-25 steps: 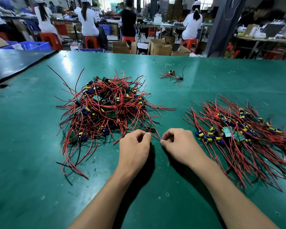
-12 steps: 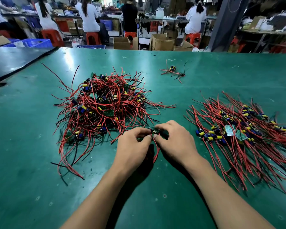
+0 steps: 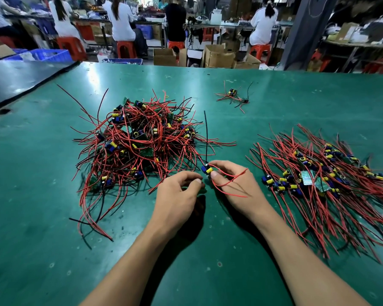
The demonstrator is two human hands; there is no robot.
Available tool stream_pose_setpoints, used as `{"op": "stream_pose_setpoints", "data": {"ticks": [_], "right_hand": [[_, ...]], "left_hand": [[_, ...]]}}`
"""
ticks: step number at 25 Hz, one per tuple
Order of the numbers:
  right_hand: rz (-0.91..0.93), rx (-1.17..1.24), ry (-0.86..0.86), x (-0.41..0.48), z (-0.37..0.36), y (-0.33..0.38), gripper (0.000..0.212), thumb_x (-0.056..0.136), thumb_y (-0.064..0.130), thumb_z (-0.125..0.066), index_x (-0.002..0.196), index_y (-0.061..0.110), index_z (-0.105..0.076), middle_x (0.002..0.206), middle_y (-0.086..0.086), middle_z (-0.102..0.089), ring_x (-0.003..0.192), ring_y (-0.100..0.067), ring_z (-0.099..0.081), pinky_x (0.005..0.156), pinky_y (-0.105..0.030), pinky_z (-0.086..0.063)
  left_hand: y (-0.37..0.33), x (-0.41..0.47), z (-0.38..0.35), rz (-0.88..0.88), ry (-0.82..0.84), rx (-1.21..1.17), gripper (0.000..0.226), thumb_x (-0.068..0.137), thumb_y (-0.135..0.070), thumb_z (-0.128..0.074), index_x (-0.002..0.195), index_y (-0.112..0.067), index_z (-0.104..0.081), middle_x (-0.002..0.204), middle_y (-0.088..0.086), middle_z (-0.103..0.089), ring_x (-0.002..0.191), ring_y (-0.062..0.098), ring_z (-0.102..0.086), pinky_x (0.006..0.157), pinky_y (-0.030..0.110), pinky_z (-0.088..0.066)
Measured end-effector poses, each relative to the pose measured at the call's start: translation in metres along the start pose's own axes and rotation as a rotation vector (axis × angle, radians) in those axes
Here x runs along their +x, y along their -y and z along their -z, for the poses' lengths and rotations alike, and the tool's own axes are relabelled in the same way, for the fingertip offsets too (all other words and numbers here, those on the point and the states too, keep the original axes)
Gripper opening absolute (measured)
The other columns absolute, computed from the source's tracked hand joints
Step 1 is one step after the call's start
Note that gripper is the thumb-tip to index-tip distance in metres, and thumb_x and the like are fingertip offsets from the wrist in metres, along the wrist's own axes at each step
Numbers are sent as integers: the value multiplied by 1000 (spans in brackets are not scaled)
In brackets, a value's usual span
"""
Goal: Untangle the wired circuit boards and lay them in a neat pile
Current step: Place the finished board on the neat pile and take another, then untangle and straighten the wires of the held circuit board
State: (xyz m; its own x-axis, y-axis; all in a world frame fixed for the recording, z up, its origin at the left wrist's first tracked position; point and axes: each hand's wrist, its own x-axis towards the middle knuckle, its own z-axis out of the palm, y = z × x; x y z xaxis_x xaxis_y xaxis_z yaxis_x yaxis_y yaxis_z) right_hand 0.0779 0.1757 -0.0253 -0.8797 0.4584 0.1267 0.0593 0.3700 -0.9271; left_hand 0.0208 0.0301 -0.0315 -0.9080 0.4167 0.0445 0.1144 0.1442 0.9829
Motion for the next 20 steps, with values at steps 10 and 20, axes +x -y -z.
{"op": "stream_pose_setpoints", "data": {"ticks": [10,20], "right_hand": [[23,149,174,-3,-5,0,24,89,8,-73,108,23,-68,79,3,-64,67,-19,-46,67,-34,-41],[-9,154,82,-2,-4,-1,18,98,27,-65,87,16,-75,72,3,-70,56,-11,-58,53,-25,-49]], "left_hand": [[1,4,3,40,25,-186,10,90,-26,-71,95,-18,-68,84,5,-75,59,24,-68,51,32,-52],[1,7,7,49,99,-229,20,86,-7,-72,103,-16,-70,84,9,-74,68,21,-64,61,36,-52]]}}
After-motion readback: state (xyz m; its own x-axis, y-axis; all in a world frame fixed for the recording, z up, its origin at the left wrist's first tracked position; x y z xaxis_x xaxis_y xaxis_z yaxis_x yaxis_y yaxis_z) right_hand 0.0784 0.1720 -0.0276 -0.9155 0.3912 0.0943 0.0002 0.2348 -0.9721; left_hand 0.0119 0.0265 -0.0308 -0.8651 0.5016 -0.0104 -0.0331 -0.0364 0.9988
